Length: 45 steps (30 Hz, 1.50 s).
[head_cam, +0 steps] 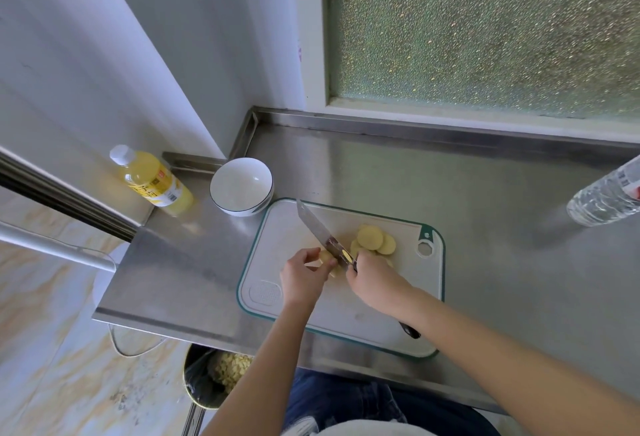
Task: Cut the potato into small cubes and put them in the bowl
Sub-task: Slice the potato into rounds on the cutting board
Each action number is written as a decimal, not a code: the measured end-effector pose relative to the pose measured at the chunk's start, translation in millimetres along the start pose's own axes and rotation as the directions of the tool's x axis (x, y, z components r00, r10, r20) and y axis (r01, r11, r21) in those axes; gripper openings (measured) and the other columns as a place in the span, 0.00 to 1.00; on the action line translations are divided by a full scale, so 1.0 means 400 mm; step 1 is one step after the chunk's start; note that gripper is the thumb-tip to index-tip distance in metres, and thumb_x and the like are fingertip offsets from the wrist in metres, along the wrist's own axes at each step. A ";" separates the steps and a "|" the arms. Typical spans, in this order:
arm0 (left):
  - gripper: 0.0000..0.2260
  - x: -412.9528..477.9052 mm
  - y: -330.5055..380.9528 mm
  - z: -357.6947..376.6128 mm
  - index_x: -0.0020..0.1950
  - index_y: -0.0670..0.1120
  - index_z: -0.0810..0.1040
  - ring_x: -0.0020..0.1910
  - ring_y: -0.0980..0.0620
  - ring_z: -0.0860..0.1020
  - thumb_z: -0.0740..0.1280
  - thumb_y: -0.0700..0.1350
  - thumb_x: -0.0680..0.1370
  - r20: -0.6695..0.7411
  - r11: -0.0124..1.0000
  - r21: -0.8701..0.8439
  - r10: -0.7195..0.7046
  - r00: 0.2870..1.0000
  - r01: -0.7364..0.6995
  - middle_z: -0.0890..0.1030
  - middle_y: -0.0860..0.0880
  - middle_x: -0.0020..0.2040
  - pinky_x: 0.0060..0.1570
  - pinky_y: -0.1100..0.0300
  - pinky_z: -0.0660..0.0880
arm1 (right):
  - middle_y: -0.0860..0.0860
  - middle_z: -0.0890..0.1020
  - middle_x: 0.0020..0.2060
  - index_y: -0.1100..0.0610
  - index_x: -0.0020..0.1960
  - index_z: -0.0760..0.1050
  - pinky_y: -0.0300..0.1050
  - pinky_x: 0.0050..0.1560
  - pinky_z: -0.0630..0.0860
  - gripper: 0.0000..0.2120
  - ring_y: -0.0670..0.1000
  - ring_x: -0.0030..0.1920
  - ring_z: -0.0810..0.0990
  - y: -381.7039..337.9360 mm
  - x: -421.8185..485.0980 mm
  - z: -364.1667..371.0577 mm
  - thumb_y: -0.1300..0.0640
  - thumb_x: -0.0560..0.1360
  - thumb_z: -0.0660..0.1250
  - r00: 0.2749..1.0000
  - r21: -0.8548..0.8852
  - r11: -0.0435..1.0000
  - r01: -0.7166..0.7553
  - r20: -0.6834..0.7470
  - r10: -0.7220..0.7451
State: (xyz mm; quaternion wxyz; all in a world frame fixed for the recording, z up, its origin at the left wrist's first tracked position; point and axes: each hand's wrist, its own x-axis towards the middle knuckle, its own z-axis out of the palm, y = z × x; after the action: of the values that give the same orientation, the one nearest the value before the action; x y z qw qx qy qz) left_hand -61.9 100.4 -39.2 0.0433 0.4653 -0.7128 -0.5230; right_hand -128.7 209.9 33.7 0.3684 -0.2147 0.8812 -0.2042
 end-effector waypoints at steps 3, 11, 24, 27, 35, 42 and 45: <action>0.15 0.002 0.003 0.003 0.54 0.45 0.80 0.37 0.50 0.83 0.75 0.46 0.70 0.005 1.000 -0.024 -0.019 1.000 0.019 0.82 0.50 0.48 0.49 0.50 0.80 | 0.62 0.80 0.50 0.66 0.57 0.70 0.42 0.41 0.67 0.13 0.60 0.51 0.79 0.004 -0.003 -0.005 0.57 0.80 0.55 0.999 0.015 1.000 -0.027 0.018 0.027; 0.16 0.018 0.006 0.002 0.56 0.42 0.80 0.37 0.50 0.82 0.75 0.45 0.70 0.034 0.997 -0.060 -0.039 0.999 0.041 0.83 0.46 0.50 0.48 0.49 0.80 | 0.49 0.67 0.31 0.56 0.38 0.62 0.34 0.18 0.63 0.13 0.47 0.27 0.67 0.032 -0.061 -0.039 0.55 0.81 0.53 0.993 -0.018 0.998 -0.064 0.099 0.065; 0.20 0.021 0.007 0.005 0.58 0.41 0.79 0.37 0.49 0.83 0.75 0.47 0.69 0.022 0.994 -0.082 -0.074 0.997 0.076 0.83 0.46 0.50 0.49 0.50 0.80 | 0.48 0.67 0.30 0.53 0.35 0.58 0.36 0.27 0.57 0.16 0.48 0.30 0.67 0.039 -0.041 0.015 0.57 0.81 0.54 0.998 0.031 0.998 -0.051 0.043 0.050; 0.20 0.014 0.011 0.003 0.58 0.42 0.80 0.37 0.50 0.83 0.75 0.47 0.69 0.030 0.995 -0.081 -0.061 0.998 0.064 0.83 0.46 0.51 0.49 0.50 0.80 | 0.53 0.74 0.35 0.60 0.46 0.68 0.40 0.32 0.62 0.10 0.53 0.39 0.71 0.032 -0.013 0.033 0.56 0.81 0.54 0.999 0.070 0.997 -0.035 0.040 0.032; 0.20 -0.003 0.008 0.000 0.57 0.43 0.80 0.39 0.50 0.83 0.76 0.45 0.68 0.034 0.990 -0.123 -0.069 0.997 0.072 0.83 0.49 0.49 0.48 0.49 0.80 | 0.46 0.69 0.31 0.57 0.48 0.64 0.36 0.29 0.63 0.06 0.48 0.34 0.72 0.053 0.022 0.076 0.55 0.81 0.55 1.000 0.157 0.987 0.014 0.005 -0.015; 0.19 -0.018 0.016 -0.004 0.57 0.44 0.80 0.39 0.49 0.83 0.76 0.46 0.68 0.018 0.992 -0.114 -0.051 0.999 0.053 0.81 0.55 0.41 0.47 0.49 0.81 | 0.47 0.69 0.31 0.57 0.47 0.64 0.40 0.31 0.64 0.07 0.48 0.32 0.70 0.073 0.033 0.075 0.54 0.80 0.55 0.999 0.152 0.988 0.038 -0.004 -0.038; 0.18 -0.028 0.017 -0.007 0.57 0.46 0.80 0.39 0.50 0.83 0.75 0.46 0.69 0.020 0.994 -0.102 -0.030 0.999 0.032 0.80 0.57 0.39 0.48 0.52 0.80 | 0.47 0.69 0.30 0.58 0.47 0.64 0.37 0.28 0.61 0.07 0.46 0.30 0.69 0.079 0.033 0.072 0.55 0.81 0.55 0.999 0.143 0.989 0.044 -0.018 -0.042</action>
State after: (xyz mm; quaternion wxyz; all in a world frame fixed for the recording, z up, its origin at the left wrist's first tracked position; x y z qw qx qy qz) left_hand -58.2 106.5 -27.7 0.0523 0.4686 -0.6782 -0.5637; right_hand -123.1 223.1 -8.6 0.3719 -0.2051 0.8621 -0.2765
